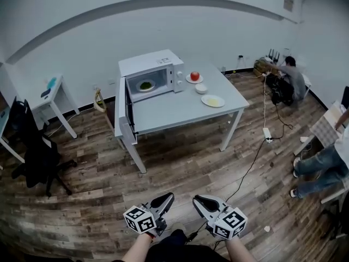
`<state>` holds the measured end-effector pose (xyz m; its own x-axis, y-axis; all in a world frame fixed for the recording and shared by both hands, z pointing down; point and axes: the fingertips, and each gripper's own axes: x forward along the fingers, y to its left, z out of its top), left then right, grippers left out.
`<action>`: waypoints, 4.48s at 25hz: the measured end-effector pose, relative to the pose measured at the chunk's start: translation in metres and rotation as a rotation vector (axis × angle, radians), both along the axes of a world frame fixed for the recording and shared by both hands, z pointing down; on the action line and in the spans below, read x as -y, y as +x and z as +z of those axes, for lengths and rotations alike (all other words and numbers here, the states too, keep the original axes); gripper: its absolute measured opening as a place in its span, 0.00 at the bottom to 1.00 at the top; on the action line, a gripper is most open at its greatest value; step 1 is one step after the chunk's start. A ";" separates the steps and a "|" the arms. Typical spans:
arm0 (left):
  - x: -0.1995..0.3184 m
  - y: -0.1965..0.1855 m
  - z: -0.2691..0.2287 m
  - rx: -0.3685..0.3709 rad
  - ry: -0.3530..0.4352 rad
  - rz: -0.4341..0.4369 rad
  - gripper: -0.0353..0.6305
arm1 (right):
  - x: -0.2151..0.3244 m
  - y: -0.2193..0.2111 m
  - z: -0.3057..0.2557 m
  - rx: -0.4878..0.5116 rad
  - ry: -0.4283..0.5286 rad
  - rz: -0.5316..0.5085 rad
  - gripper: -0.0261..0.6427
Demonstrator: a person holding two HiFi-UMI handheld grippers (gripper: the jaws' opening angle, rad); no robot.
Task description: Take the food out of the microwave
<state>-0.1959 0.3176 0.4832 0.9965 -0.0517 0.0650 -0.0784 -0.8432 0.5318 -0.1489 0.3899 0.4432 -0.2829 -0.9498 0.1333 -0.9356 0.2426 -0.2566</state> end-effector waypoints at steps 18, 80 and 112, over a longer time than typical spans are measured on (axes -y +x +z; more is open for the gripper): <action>0.111 0.027 -0.012 -0.050 0.035 -0.045 0.08 | 0.115 0.033 -0.012 0.041 0.029 0.065 0.12; 0.305 0.210 -0.001 -0.010 0.012 -0.361 0.08 | 0.332 0.213 0.023 0.172 -0.039 -0.210 0.12; 0.339 0.225 0.010 -0.004 -0.018 -0.487 0.08 | 0.376 0.231 0.045 0.213 -0.080 -0.328 0.12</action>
